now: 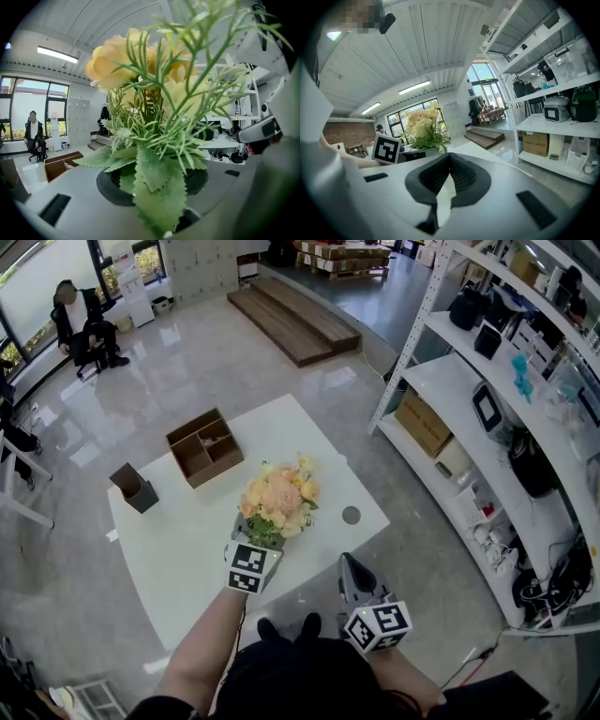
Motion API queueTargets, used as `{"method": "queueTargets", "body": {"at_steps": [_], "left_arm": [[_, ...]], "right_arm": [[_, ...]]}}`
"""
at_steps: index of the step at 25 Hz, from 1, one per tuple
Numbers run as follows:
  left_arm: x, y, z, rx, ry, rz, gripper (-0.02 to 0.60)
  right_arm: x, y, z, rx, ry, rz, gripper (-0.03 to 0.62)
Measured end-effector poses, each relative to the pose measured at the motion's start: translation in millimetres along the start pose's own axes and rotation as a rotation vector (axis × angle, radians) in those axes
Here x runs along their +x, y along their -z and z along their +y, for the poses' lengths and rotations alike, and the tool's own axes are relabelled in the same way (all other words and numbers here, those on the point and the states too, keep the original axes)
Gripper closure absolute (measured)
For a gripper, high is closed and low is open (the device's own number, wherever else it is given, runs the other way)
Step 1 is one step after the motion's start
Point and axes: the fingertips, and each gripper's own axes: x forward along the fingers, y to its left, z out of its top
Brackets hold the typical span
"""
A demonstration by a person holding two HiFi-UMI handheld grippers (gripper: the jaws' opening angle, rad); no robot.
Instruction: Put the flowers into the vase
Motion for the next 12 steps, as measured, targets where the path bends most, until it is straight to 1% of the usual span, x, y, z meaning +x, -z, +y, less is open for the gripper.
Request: {"method": "queueTargets", "body": {"at_steps": [5,9,12], "left_arm": [[-0.8,0.8,-3.7,0.001,0.024,0.015,0.379],[-1.3,-0.6,-3.6,0.022,0.02,0.024,0.37],[-2.4,-0.1,-4.8,0.023,0.016,0.022,0.362]], "right_arm": [[-0.7,-0.6,1.4,-0.002,-0.005,0.0,0.591],[-0.2,-1.4,3.2,-0.004,-0.01,0.0,0.591],[-0.5,-1.9,3.6,-0.003,-0.014,-0.002,0.591]]}}
